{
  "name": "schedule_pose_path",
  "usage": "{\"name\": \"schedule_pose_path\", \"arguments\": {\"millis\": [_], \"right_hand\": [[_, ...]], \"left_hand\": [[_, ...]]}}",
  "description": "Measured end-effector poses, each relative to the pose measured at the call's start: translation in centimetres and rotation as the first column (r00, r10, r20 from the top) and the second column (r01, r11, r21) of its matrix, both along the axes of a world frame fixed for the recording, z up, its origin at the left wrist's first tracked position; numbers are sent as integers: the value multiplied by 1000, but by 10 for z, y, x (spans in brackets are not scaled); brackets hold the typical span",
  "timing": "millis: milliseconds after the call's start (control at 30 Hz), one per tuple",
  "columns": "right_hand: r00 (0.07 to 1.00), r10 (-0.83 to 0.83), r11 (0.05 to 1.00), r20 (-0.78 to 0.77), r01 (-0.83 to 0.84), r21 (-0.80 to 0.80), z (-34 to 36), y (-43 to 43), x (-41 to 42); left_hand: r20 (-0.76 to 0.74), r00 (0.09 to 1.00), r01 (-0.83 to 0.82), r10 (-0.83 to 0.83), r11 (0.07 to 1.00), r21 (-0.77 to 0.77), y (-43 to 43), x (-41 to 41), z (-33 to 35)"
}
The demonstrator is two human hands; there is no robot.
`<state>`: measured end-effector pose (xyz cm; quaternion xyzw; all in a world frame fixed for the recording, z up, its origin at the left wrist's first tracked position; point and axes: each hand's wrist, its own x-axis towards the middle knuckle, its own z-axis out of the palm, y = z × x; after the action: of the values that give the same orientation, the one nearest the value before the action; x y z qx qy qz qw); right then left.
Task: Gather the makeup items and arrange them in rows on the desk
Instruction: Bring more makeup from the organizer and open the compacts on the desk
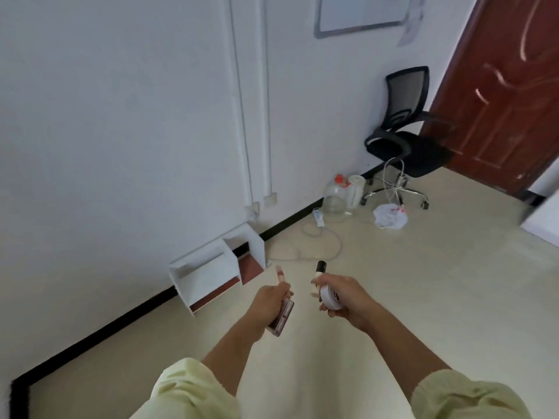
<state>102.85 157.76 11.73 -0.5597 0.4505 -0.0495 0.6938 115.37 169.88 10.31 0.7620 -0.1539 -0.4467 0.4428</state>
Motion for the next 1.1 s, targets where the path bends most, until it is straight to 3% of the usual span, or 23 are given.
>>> {"name": "schedule_pose_path", "arguments": {"millis": [233,467,700,833,1100], "right_hand": [[964,-266,963,-23,264,-50,16,-168,-149],[859,-512,857,4,511,-68,29,-307,-251],[738,-675,732,30,674,-100,39,-477,-304],[667,-743,661,62,745,-93,51,-565,-333],[568,-820,561,79,823,-87,56,-727,-418]], "left_hand": [[-41,983,179,-180,983,-27,-204,-114,1],[-41,929,365,-369,928,-80,-387,-208,18],[-16,871,485,-492,863,-144,-585,-253,41],[81,852,523,-517,837,-159,-689,-282,61],[63,727,685,-684,716,-136,-882,-370,59]]}}
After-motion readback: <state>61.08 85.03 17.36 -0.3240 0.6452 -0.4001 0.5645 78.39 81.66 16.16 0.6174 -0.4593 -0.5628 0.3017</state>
